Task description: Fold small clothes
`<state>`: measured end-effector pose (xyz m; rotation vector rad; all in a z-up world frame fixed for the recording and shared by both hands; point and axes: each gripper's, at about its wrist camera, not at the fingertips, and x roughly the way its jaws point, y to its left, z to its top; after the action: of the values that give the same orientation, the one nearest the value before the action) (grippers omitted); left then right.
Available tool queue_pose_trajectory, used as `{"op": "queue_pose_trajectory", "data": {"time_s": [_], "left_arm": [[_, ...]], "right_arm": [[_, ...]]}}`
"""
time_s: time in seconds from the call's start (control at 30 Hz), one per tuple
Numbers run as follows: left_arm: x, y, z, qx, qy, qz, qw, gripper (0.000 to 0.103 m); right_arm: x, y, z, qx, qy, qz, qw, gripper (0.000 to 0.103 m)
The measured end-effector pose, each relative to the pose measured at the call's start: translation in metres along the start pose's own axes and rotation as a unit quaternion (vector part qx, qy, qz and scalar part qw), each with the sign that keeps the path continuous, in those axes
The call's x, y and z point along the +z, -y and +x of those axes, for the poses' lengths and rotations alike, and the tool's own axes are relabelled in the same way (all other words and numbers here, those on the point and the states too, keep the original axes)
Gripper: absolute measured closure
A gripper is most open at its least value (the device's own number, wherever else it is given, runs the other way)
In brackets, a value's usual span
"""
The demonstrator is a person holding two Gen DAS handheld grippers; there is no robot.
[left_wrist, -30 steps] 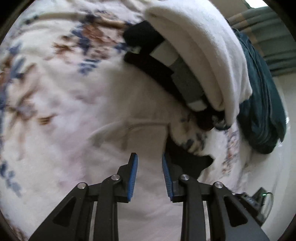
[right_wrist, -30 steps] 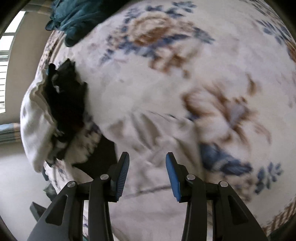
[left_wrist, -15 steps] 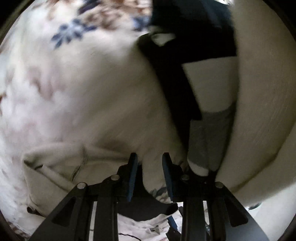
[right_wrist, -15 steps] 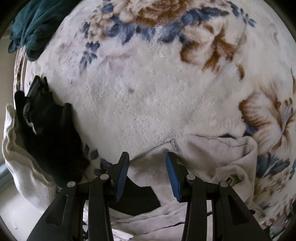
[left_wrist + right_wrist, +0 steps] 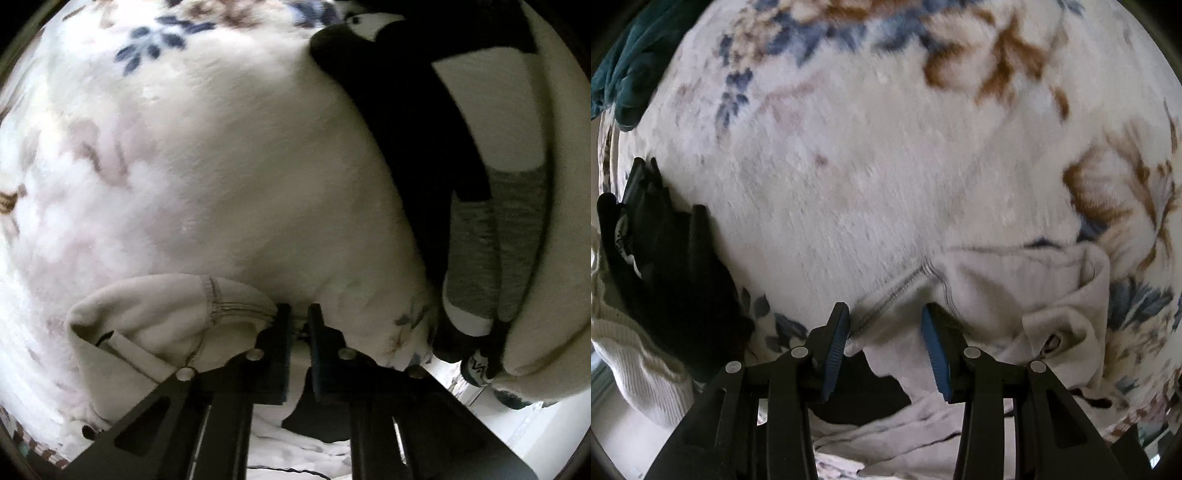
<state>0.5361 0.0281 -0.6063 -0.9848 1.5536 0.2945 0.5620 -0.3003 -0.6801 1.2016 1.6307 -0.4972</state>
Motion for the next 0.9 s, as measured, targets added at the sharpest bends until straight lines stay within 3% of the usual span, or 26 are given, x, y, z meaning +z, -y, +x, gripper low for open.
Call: {"op": "queue_pose_trajectory", "data": {"time_s": [0.1, 0.2, 0.27, 0.53, 0.6, 0.63, 0.73, 0.9], "left_arm": [[0.001, -0.004, 0.004, -0.031, -0.013, -0.011, 0.9994, 0.095], [0.007, -0.015, 0.012, -0.059, -0.04, -0.04, 0.9966, 0.084], [0.011, -0.017, 0.014, -0.064, -0.051, -0.054, 0.9952, 0.084], [0.017, 0.001, 0.022, 0.005, -0.053, -0.001, 0.9986, 0.085], [0.013, 0.006, 0.021, 0.014, -0.044, 0.025, 0.9986, 0.09], [0.01, 0.007, 0.021, 0.019, -0.035, 0.035, 0.9986, 0.096], [0.0, 0.002, 0.014, 0.014, 0.001, 0.046, 0.9988, 0.102], [-0.023, -0.021, -0.014, -0.047, 0.019, 0.055, 0.9972, 0.102]], "right_arm": [[-0.006, 0.012, 0.001, 0.017, -0.018, 0.027, 0.999, 0.059], [-0.005, 0.013, 0.003, 0.02, -0.024, 0.033, 0.999, 0.059], [-0.002, 0.015, 0.007, 0.022, -0.031, 0.039, 0.999, 0.059], [0.006, 0.021, 0.009, 0.012, -0.033, 0.055, 0.998, 0.055], [0.005, 0.019, 0.009, 0.016, -0.027, 0.059, 0.998, 0.055], [0.003, 0.014, 0.011, 0.018, -0.023, 0.061, 0.998, 0.058], [0.003, 0.023, 0.009, 0.019, -0.005, 0.067, 0.998, 0.093], [-0.019, 0.03, -0.015, 0.05, 0.019, 0.012, 0.998, 0.097]]}}
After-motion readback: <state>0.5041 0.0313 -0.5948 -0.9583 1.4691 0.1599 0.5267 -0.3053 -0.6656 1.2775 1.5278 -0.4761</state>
